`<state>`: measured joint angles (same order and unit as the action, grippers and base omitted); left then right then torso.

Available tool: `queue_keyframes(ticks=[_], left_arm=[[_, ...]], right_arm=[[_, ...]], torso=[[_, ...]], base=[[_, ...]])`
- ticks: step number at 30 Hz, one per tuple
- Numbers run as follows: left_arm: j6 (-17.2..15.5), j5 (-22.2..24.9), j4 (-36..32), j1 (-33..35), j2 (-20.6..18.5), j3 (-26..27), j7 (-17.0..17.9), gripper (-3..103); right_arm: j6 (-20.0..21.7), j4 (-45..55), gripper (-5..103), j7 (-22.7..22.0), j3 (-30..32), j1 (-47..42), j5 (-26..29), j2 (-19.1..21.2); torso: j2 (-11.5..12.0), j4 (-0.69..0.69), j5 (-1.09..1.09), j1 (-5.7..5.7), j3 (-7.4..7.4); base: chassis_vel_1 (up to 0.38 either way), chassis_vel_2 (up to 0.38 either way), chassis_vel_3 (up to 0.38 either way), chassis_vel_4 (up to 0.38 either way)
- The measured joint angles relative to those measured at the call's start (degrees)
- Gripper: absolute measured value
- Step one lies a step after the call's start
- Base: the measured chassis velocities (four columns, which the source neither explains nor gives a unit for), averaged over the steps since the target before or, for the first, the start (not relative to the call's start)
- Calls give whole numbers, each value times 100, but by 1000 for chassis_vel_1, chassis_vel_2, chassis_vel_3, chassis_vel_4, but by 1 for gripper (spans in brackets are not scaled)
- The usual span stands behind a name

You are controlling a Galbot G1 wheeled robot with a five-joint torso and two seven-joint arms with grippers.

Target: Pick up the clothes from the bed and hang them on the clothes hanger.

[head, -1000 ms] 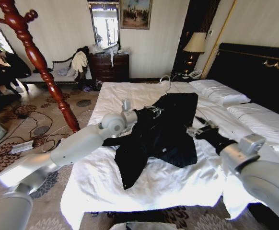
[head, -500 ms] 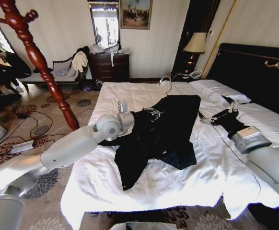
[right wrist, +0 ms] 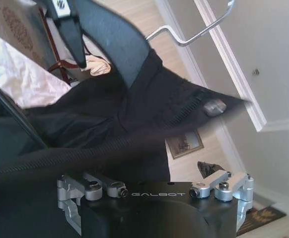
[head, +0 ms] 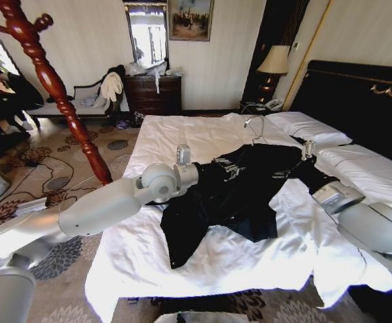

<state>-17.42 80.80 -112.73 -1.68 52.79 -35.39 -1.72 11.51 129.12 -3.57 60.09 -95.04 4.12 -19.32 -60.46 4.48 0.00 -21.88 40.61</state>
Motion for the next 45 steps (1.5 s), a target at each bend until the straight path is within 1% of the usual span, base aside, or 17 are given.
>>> queue_keyframes(ticks=[6, 7, 10, 12, 13, 15, 18, 21, 22, 23, 24, 25, 28, 37, 42, 44, 45], left_arm=[[-31, 27, -78, 23, -153, 14, -42, 15], [-31, 27, -90, 43, -178, 18, -49, 15], [-31, 27, -102, 77, -196, 27, -52, 15], [-31, 27, -117, 119, -206, 51, -53, 15], [-31, 27, -117, 119, -206, 51, -53, 15], [-31, 27, -124, 142, -214, 65, -58, 15], [-31, 30, -126, 151, -204, 73, -58, 15], [-31, 38, -119, 151, -155, 76, -56, 15], [-31, 38, -119, 151, -155, 76, -56, 15], [-32, 43, -115, 150, -147, 76, -53, 15], [-34, 47, -113, 149, -146, 76, -52, 15], [-39, 57, -110, 148, -147, 76, -50, 15], [-52, 75, -107, 151, -156, 89, -50, 15], [-215, 282, -247, 304, -343, 381, 139, 13], [-358, 324, -444, 408, -684, 738, 170, 40], [-366, 326, -468, 432, -738, 791, 171, 40], [-372, 335, -491, 460, -795, 846, 178, 45]], right_arm=[[-222, -133, 100, 105, 9, 10, -589, 65], [-325, -167, 92, 137, 12, 10, -822, 77], [-446, -194, 86, 178, 9, 3, -1094, 84], [-568, -219, 75, 231, 0, -7, -1328, 76], [-568, -219, 75, 231, 0, -7, -1328, 76], [-662, -235, 65, 282, 0, -18, -1465, 64], [-758, -242, 59, 316, 0, -30, -1609, 59], [-830, -251, 43, 327, -4, -30, -1731, 39], [-830, -251, 43, 327, -4, -30, -1731, 39], [-859, -256, 37, 326, -4, -36, -1771, 33], [-876, -259, 37, 326, -5, -41, -1790, 29], [-902, -261, 32, 324, -4, -51, -1818, 19], [-933, -264, 24, 316, -5, -60, -1835, -3], [-1017, -294, 24, 287, -50, -56, -1896, -65], [-1028, -355, 20, 293, -84, -84, -1925, -183], [-1029, -356, 20, 284, -85, -82, -1914, -197], [-1029, -357, 20, 278, -85, -78, -1903, -207]], torso=[[0, -3, -1, 0, 0], [0, -1, 0, 0, 0], [0, -1, -1, 0, 0], [0, -1, -1, 0, 0], [0, -1, -1, 0, 0], [0, -1, -1, 0, 0], [0, -1, 0, 0, 0], [0, -1, -1, 0, 0], [0, -1, -1, 0, 0], [0, -1, -1, 0, 0], [0, -1, -1, 0, 0], [0, -1, 0, 0, 0], [0, -1, -1, 0, 0], [0, -1, -2, 0, 0], [0, 0, 0, 0, 0], [0, -1, 0, 0, 0], [0, -2, -2, 0, 0]], base=[[0, 0, 0, 0], [0, 0, 0, 0], [0, 0, 0, 0], [0, 0, 0, 0], [0, 0, 0, 0], [0, 0, 0, 0], [0, 0, 0, 0], [0, 0, 0, 0], [0, 0, 0, 0], [0, 0, 0, 0], [0, 0, 0, 0], [0, 0, 0, 0], [0, 0, 0, 0], [0, 0, 0, 0], [0, 0, 0, 0], [0, 0, 0, 0], [0, 0, 0, 0]])
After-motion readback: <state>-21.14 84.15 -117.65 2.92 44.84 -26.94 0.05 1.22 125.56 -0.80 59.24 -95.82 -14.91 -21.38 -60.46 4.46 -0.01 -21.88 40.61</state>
